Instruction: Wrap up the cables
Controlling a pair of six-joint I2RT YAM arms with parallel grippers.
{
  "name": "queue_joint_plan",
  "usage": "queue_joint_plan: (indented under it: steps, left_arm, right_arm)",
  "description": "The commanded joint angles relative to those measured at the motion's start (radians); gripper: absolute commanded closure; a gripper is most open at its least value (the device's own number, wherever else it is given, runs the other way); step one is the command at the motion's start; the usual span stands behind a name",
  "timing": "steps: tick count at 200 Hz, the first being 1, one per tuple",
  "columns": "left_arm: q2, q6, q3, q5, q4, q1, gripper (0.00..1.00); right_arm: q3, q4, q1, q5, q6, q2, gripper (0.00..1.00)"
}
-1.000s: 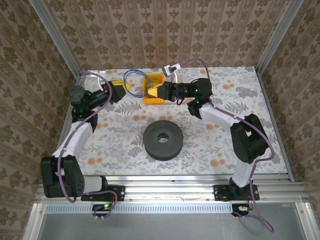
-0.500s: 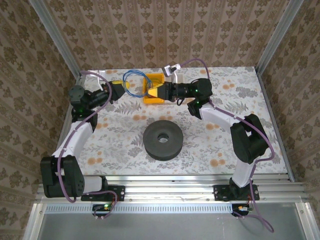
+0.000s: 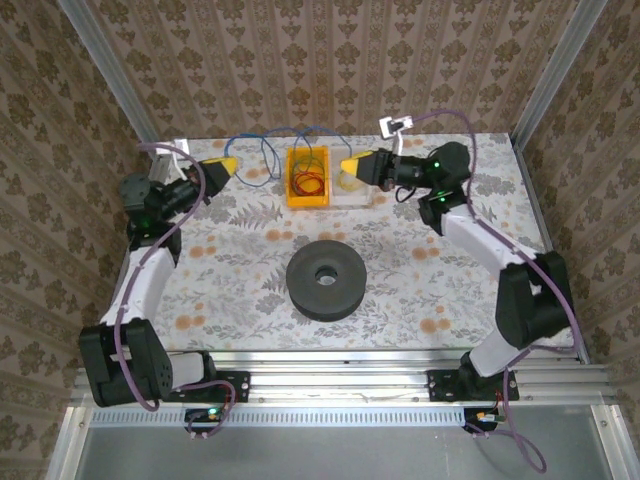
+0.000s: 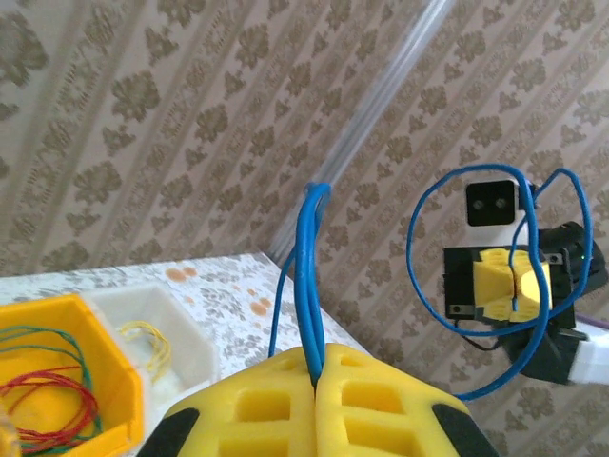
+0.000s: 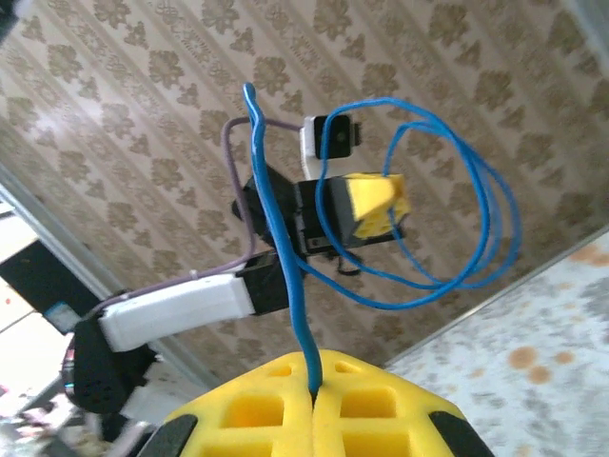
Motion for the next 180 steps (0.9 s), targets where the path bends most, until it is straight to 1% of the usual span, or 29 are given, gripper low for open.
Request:
queue_joint_plan:
  steps: [1,19,36,63,85,108,126,140,155,167,180]
  left_arm:
    - [-0.071,0.067,0.005,-0.048,-0.091,0.05,1.0]
    - [-0.12,0.136,0.027,-0.103,-0.228,0.099,1.0]
    - [-0.164,0.17,0.045,-0.161,-0.325,0.156,1.0]
    - [-0.202,0.111,0.054,-0.195,-0.312,0.269,1.0]
    - [-0.21,0.037,0.063,-0.206,-0.265,0.348,1.0]
    - [-0.201,-0.035,0.088,-0.225,-0.225,0.407,1.0]
    - [-0.181,-0.081,0.123,-0.221,-0.187,0.43,1.0]
    - [-0.169,-0.094,0.159,-0.224,-0.18,0.439,1.0]
    - [-0.16,-0.098,0.196,-0.229,-0.188,0.445,1.0]
    - [-0.154,-0.1,0.227,-0.236,-0.2,0.451,1.0]
    - [-0.147,-0.101,0.26,-0.247,-0.219,0.455,1.0]
  right_arm:
    - [-0.007,-0.33,-0.063,-0.004,-0.271,-0.095,1.0]
    - [0.006,-0.545,-0.132,0.035,-0.409,-0.139,1.0]
    - [0.018,-0.733,-0.197,0.112,-0.536,-0.17,1.0]
    - [0.012,-0.852,-0.295,0.221,-0.612,-0.171,1.0]
    - [0.017,-0.929,-0.347,0.31,-0.674,-0.164,1.0]
    - [0.04,-1.035,-0.361,0.428,-0.778,-0.132,1.0]
    - [0.062,-1.102,-0.36,0.523,-0.86,-0.105,1.0]
    - [0.068,-1.146,-0.355,0.661,-0.932,-0.083,1.0]
    - [0.069,-1.173,-0.352,0.768,-0.981,-0.059,1.0]
    - [0.06,-1.178,-0.341,0.877,-1.027,-0.047,1.0]
    - [0.053,-1.179,-0.326,0.961,-1.074,-0.039,1.0]
